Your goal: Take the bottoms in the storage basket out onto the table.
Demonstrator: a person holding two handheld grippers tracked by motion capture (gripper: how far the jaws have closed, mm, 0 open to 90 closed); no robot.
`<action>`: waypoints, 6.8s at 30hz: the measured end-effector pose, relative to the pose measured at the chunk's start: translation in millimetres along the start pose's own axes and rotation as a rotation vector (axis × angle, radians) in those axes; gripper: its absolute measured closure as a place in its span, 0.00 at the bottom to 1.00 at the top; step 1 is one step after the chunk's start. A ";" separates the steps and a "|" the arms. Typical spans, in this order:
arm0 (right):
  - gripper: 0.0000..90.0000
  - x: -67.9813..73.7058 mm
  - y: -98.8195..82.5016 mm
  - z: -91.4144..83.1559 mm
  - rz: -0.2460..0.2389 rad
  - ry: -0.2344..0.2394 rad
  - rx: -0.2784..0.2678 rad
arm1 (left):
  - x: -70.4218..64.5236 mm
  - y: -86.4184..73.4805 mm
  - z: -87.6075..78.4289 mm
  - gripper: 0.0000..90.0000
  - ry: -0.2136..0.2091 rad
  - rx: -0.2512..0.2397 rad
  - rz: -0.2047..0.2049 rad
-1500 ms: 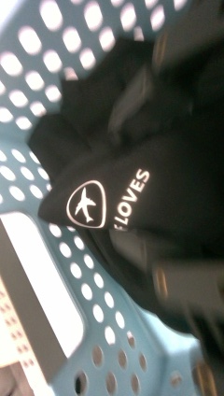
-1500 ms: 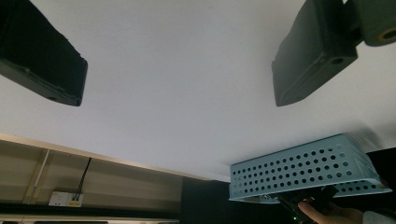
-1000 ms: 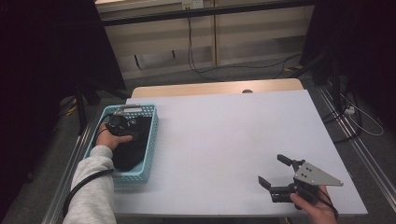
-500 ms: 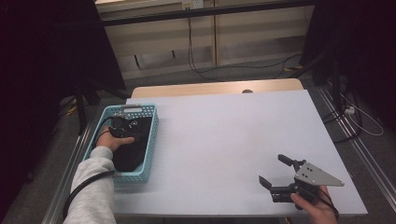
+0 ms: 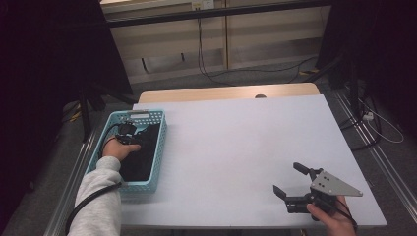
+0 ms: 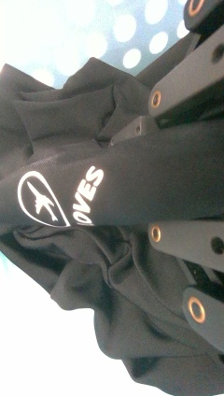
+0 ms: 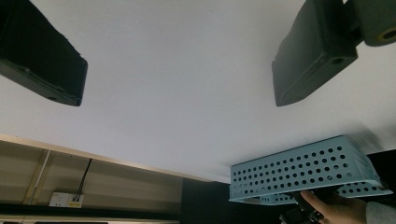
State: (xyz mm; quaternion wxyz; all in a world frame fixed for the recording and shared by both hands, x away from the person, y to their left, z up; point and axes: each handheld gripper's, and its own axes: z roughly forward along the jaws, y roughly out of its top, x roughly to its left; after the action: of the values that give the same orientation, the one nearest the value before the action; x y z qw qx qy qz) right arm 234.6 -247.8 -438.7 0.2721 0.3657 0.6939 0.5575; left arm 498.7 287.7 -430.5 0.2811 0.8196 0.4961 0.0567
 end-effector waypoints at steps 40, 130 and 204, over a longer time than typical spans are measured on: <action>0.03 -0.9 0.0 0.0 0.011 0.000 -0.007 | -18.8 65.2 -129.0 0.82 -0.007 -0.210 -0.064; 0.03 3.9 -0.2 8.9 -0.014 0.029 0.028 | -210.6 34.4 17.9 0.78 -0.400 -0.306 0.227; 0.12 17.0 15.9 96.6 -0.042 0.041 0.172 | -190.9 -22.1 17.1 0.93 -0.356 -0.203 0.223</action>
State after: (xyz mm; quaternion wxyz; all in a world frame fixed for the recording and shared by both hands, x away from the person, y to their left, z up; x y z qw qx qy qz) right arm 303.8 -176.7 -445.0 0.2371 0.3616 0.7521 0.4974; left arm 392.1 127.3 -420.7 0.4371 0.8340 0.3367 -0.0084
